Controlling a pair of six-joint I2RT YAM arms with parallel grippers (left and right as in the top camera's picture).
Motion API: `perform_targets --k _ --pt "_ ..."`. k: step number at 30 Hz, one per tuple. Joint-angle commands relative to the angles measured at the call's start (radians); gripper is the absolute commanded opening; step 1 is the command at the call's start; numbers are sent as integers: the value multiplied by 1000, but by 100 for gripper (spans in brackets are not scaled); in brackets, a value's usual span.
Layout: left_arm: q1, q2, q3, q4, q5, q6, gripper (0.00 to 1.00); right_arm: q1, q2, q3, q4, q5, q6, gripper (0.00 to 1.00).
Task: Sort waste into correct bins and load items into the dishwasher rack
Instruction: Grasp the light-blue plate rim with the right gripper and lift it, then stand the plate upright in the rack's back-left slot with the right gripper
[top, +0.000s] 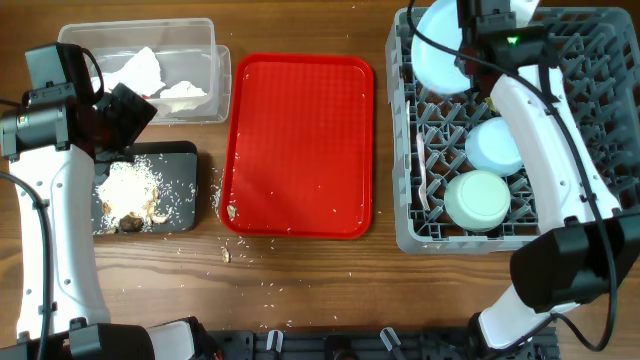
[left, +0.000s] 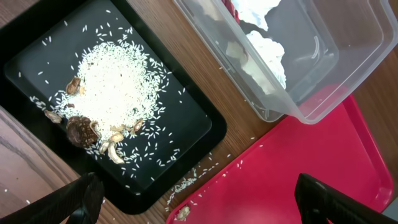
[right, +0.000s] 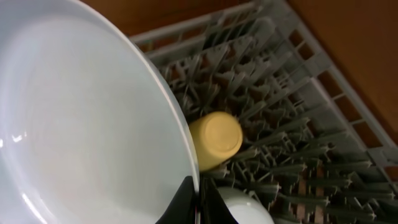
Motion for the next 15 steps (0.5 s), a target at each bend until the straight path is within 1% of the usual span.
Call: perform_targets --k 1,4,10,15 --pt "5 4 4 0 -6 -9 100 5 31 3 43 66 24 4" --pt "5 4 4 -1 -6 -9 100 5 64 3 78 67 -2 4" --pt "5 4 4 0 -6 -9 100 12 122 3 140 66 -10 4" --pt "5 4 4 -1 -6 -9 100 26 144 3 148 58 -10 4"
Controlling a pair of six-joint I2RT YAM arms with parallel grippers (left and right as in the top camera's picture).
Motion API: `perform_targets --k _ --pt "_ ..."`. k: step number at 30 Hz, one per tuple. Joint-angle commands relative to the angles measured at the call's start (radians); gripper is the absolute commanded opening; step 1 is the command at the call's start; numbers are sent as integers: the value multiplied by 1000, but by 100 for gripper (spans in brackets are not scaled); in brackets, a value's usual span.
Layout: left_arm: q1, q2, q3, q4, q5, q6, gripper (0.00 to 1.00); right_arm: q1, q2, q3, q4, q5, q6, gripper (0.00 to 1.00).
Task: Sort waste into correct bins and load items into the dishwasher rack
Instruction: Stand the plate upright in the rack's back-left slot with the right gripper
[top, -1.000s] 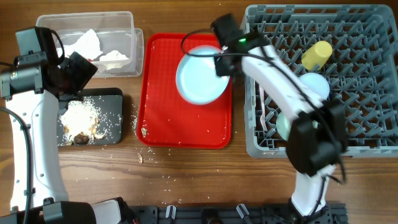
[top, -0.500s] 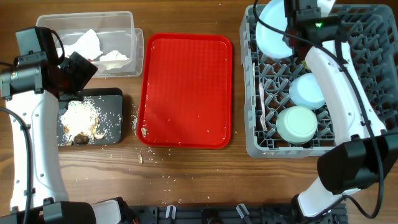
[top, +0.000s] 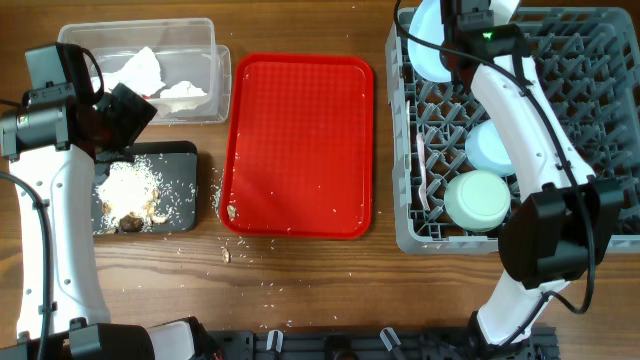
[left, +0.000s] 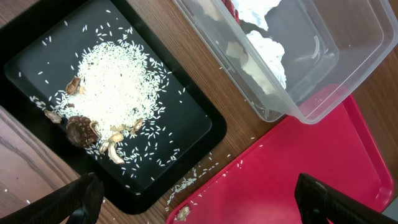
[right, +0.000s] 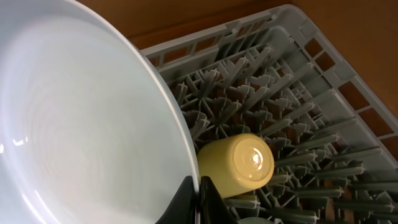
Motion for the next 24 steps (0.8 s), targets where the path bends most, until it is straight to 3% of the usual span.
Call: perform_targets --k 1,11,13,15,19,24 --pt "5 4 4 0 -6 -9 100 24 25 3 6 11 -15 4" --pt "5 4 4 0 -6 -9 100 119 19 6 24 -28 -127 12" --pt "5 4 4 0 -6 -9 100 123 -4 12 8 -65 -127 27" --pt "5 4 4 0 -6 -9 100 123 -60 28 -11 -155 -126 63" --pt "5 4 4 0 -6 -9 100 122 -231 37 -41 -321 -101 77" --pt "5 4 4 0 -6 -9 100 122 -455 34 -219 -393 11 82"
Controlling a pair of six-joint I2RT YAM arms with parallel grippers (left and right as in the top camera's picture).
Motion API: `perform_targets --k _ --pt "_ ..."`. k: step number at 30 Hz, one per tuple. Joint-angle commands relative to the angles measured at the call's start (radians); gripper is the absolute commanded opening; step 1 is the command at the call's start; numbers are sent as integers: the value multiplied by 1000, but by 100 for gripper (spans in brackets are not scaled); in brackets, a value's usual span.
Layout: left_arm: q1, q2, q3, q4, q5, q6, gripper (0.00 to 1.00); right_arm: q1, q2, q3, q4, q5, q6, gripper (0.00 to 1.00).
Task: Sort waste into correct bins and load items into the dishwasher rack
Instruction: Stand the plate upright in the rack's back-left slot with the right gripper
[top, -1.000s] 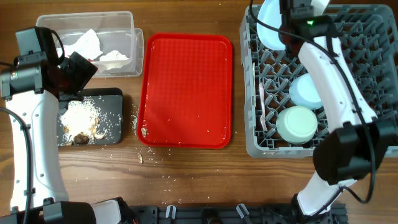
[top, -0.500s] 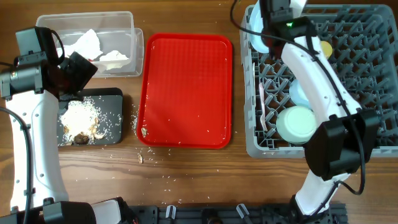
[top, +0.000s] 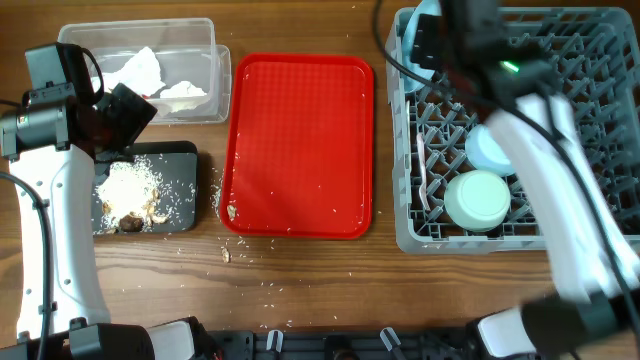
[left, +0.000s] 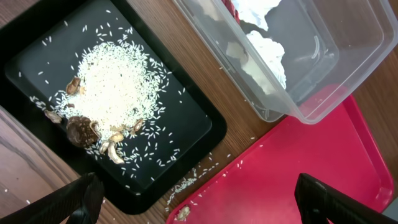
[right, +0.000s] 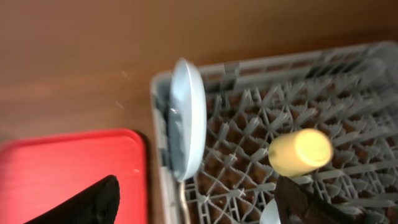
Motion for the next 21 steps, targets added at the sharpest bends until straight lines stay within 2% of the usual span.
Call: perform_targets --k 1,4,8,9,10,11,14,21 --pt "5 4 4 0 -6 -9 100 0 -148 14 -133 -64 133 82" --pt "5 4 4 0 -6 -9 100 2 -263 -70 -219 -142 162 81" --pt "5 4 4 0 -6 -9 100 9 -416 -274 -212 -196 163 82" --pt "5 4 4 0 -6 -9 100 9 -449 -318 -218 -225 144 87" --pt "5 4 4 0 -6 -9 100 9 -468 -346 -228 -246 136 100" --pt "5 4 4 0 -6 -9 100 9 -487 -379 -259 -269 140 100" --pt "5 4 4 0 -6 -9 100 9 -483 -397 -329 -302 140 100" --pt "5 4 4 0 -6 -9 100 9 -438 -397 -334 -301 132 100"
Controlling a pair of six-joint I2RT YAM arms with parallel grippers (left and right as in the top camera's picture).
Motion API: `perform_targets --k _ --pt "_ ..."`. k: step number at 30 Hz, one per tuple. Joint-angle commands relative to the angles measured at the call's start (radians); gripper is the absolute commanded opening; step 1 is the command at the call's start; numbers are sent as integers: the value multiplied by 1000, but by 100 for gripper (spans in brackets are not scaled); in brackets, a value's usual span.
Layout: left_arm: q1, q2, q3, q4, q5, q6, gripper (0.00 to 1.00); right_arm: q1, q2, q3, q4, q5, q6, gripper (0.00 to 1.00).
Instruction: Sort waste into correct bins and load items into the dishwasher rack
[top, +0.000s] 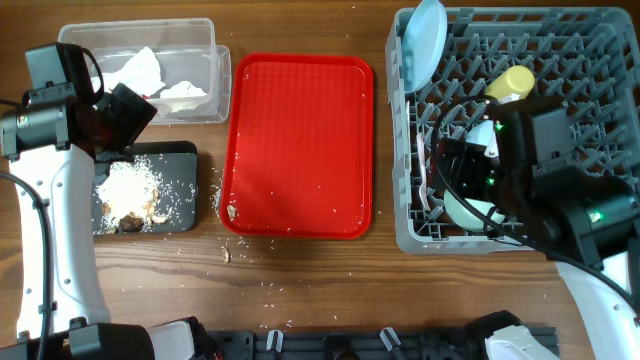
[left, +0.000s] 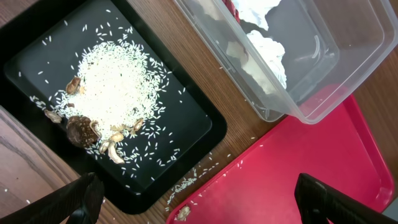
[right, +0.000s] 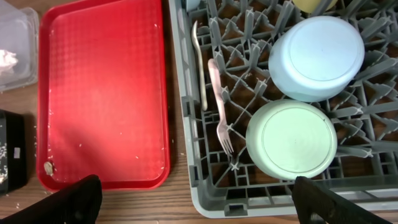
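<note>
The grey dishwasher rack (top: 405, 215) at the right holds a pale blue plate (top: 425, 40) standing on edge in its far-left slot. It also holds a yellow cup (top: 510, 82), a pale blue bowl (right: 317, 57), a green bowl (right: 291, 140), a pink fork (right: 221, 109) and a spoon (right: 199, 62). My right gripper (right: 199, 205) hangs open and empty over the rack's near-left part. My left gripper (left: 199, 202) is open and empty above the black tray (left: 199, 127) of rice and scraps. The clear bin (left: 348, 68) holds crumpled white paper.
A red tray (top: 300, 145) lies between the bins and the rack, with a small food scrap (top: 232, 211) at its near-left corner. Loose rice grains are scattered on the wooden table (top: 330, 280) around the black tray.
My right gripper has moved from the rack's far-left corner, beside the standing plate, to above the rack's near-left part by the bowls. It is still open. The left arm is unmoved.
My right gripper was shut on the pale blue plate over the rack's far-left part, then held it nearer the far edge. Then the plate stood in its slot and the gripper was open. Now the gripper is back over the bowls. The left arm stayed put throughout.
</note>
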Motion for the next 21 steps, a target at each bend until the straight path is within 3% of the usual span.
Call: perform_targets --k 1,8,13,15,21 --pt "5 3 4 0 -6 -9 100 6 27 -6 0 -24 -26 100" --pt "5 3 4 0 -6 -9 100 6 92 -11 111 -174 -294 100" --pt "5 3 4 0 -6 -9 100 2 -30 -103 279 -173 -356 100" --pt "5 3 4 0 -6 -9 100 0 -129 -209 364 -174 -364 100" --pt "5 3 4 0 -6 -9 100 -67 -563 -769 793 -214 -365 100"
